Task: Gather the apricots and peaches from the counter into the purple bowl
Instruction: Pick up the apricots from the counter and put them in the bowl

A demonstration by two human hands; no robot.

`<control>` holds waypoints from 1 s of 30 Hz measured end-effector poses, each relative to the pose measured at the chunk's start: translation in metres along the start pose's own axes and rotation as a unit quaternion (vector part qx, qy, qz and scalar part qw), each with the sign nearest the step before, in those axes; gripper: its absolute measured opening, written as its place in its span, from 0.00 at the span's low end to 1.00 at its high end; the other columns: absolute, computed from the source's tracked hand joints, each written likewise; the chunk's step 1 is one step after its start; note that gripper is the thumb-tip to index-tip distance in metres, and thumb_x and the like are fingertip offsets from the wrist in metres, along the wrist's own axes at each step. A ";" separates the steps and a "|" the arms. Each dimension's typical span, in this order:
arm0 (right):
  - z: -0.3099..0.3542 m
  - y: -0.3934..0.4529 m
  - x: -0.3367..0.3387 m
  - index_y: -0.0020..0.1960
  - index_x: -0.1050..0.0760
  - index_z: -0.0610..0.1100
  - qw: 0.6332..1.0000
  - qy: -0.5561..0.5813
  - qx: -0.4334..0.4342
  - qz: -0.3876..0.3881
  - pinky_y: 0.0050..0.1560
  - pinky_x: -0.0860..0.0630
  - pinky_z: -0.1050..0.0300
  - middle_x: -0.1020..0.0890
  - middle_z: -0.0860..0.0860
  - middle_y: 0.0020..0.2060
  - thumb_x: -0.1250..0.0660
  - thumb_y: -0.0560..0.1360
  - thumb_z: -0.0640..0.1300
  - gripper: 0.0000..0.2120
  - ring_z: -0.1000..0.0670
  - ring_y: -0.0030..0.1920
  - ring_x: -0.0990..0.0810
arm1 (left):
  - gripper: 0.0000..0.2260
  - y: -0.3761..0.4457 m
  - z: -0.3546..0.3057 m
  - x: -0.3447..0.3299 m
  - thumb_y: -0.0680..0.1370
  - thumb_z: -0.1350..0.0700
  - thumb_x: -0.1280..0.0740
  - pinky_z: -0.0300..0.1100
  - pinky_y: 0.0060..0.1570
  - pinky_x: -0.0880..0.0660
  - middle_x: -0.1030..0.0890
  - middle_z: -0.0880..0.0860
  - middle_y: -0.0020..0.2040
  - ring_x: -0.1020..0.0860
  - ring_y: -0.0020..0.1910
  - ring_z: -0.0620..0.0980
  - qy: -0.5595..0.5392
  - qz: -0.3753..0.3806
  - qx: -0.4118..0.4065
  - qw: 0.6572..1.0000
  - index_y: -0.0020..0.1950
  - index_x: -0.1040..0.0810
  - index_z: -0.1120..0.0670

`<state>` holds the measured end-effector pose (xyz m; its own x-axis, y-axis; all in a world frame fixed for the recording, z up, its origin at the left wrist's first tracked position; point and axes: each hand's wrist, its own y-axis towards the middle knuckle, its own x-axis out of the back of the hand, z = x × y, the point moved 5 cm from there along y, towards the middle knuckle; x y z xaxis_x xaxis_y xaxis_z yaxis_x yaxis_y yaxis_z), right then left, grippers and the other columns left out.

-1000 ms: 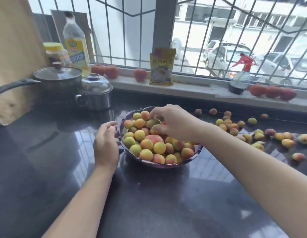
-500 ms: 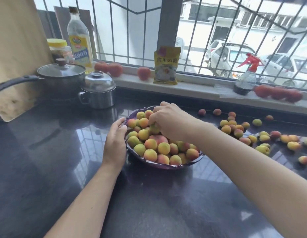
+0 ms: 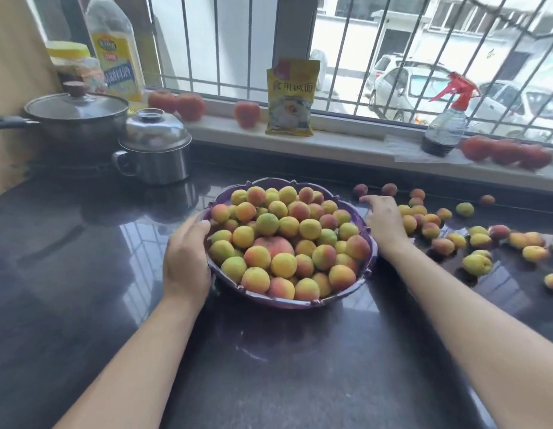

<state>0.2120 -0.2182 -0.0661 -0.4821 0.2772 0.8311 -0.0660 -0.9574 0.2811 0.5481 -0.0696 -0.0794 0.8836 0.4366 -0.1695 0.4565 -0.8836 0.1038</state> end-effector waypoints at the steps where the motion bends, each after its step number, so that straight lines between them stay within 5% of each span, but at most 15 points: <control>1: -0.003 0.004 -0.008 0.70 0.26 0.40 1.000 -0.010 0.005 0.002 0.69 0.32 0.45 0.29 0.39 0.67 0.39 0.81 0.34 0.18 0.38 0.68 0.29 | 0.14 0.001 0.002 0.000 0.76 0.49 0.38 0.66 0.70 0.26 0.12 0.53 0.54 0.17 0.62 0.61 -0.008 -0.001 -0.002 1.000 0.49 0.11 0.42; 4: -0.004 0.028 -0.020 0.72 0.29 0.43 1.000 -0.020 0.011 -0.013 0.72 0.33 0.40 0.35 0.41 0.73 0.38 0.80 0.36 0.20 0.37 0.72 0.36 | 0.14 0.003 0.004 0.002 0.77 0.49 0.38 0.71 0.69 0.28 0.13 0.59 0.55 0.20 0.63 0.68 -0.009 0.008 -0.005 1.000 0.49 0.12 0.46; 8: -0.001 0.056 -0.030 0.78 0.37 0.45 0.998 -0.057 0.001 0.024 0.72 0.34 0.35 0.45 0.43 0.80 0.39 0.80 0.35 0.27 0.38 0.77 0.42 | 0.15 0.003 0.002 0.001 0.77 0.51 0.39 0.66 0.65 0.25 0.12 0.56 0.51 0.17 0.57 0.61 -0.014 0.014 -0.010 1.000 0.47 0.12 0.45; 14: 0.006 0.064 -0.030 0.68 0.23 0.39 0.997 -0.073 0.001 0.014 0.62 0.27 0.47 0.30 0.41 0.70 0.38 0.81 0.35 0.16 0.38 0.67 0.28 | 0.16 0.000 -0.002 -0.006 0.76 0.54 0.39 0.53 0.57 0.22 0.12 0.53 0.49 0.17 0.52 0.53 -0.043 0.021 -0.001 0.999 0.45 0.11 0.47; 20: 0.004 0.035 -0.008 0.65 0.23 0.42 0.998 0.033 0.001 -0.061 0.56 0.25 0.53 0.26 0.40 0.62 0.35 0.81 0.38 0.14 0.43 0.58 0.22 | 0.12 0.002 -0.003 0.001 0.76 0.51 0.38 0.68 0.62 0.24 0.14 0.61 0.50 0.19 0.52 0.57 -0.007 0.024 -0.002 1.000 0.45 0.14 0.47; 24: -0.005 0.006 0.009 0.68 0.25 0.45 0.980 0.187 -0.046 -0.040 0.52 0.24 0.60 0.22 0.46 0.59 0.33 0.81 0.43 0.15 0.47 0.57 0.22 | 0.12 0.001 -0.004 0.001 0.75 0.51 0.38 0.69 0.62 0.25 0.14 0.55 0.48 0.19 0.51 0.57 0.003 0.017 0.005 1.000 0.43 0.14 0.46; 27: 0.003 -0.014 0.033 0.65 0.23 0.46 0.966 0.253 -0.051 -0.029 0.54 0.20 0.53 0.20 0.47 0.56 0.34 0.82 0.44 0.12 0.46 0.57 0.20 | 0.13 -0.002 -0.006 0.000 0.75 0.50 0.38 0.68 0.64 0.25 0.13 0.54 0.49 0.18 0.53 0.56 0.010 0.017 0.010 1.000 0.44 0.13 0.46; 30: 0.031 -0.031 0.068 0.62 0.22 0.47 0.962 0.271 -0.017 -0.037 0.39 0.22 0.64 0.19 0.51 0.49 0.32 0.81 0.43 0.10 0.47 0.52 0.18 | 0.13 -0.004 -0.007 0.000 0.74 0.48 0.38 0.70 0.64 0.25 0.14 0.60 0.52 0.18 0.53 0.59 0.011 0.019 0.013 1.000 0.46 0.14 0.49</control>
<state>0.2086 -0.1672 -0.0037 -0.8590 0.2713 0.4341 -0.1423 -0.9412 0.3065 0.5467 -0.0652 -0.0734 0.9026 0.4056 -0.1440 0.4195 -0.9039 0.0835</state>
